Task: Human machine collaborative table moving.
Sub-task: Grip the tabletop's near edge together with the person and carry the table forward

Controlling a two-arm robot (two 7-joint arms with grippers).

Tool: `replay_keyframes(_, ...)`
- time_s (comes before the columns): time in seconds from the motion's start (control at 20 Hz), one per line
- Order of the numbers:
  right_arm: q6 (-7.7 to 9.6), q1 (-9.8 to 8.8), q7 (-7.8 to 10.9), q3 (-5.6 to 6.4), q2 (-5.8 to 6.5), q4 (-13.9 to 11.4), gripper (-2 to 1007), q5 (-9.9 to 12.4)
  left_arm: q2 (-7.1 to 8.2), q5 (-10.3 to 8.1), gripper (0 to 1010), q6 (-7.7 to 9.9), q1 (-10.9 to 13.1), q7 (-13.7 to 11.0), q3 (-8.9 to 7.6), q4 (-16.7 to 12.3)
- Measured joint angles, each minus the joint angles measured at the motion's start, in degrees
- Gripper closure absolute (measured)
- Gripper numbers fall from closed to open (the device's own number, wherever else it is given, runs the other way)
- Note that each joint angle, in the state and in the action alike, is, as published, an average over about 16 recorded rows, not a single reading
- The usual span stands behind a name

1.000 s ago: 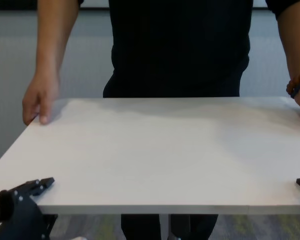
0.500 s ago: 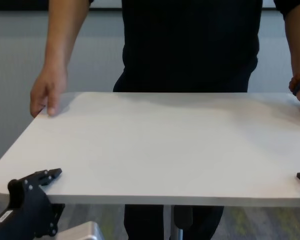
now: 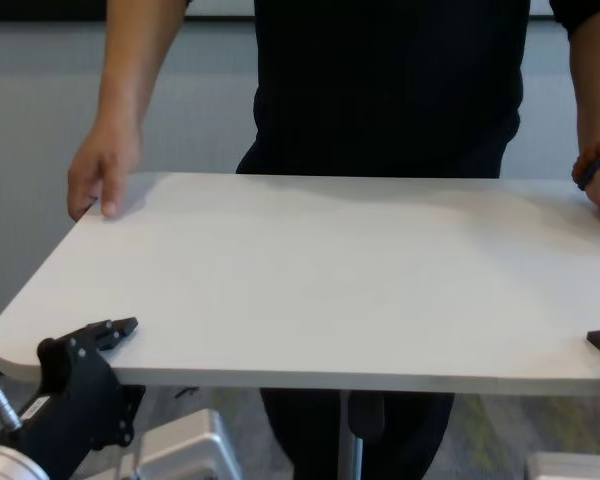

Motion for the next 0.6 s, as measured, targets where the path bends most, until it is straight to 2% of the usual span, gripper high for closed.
replay_keyframes(0.6, -2.85, 6.73, -1.61, -1.5, -1.85, 7.8, 749, 2.0, -3.46, 1.22, 718, 0.68, -6.4, 1.6, 2.31, 8.7)
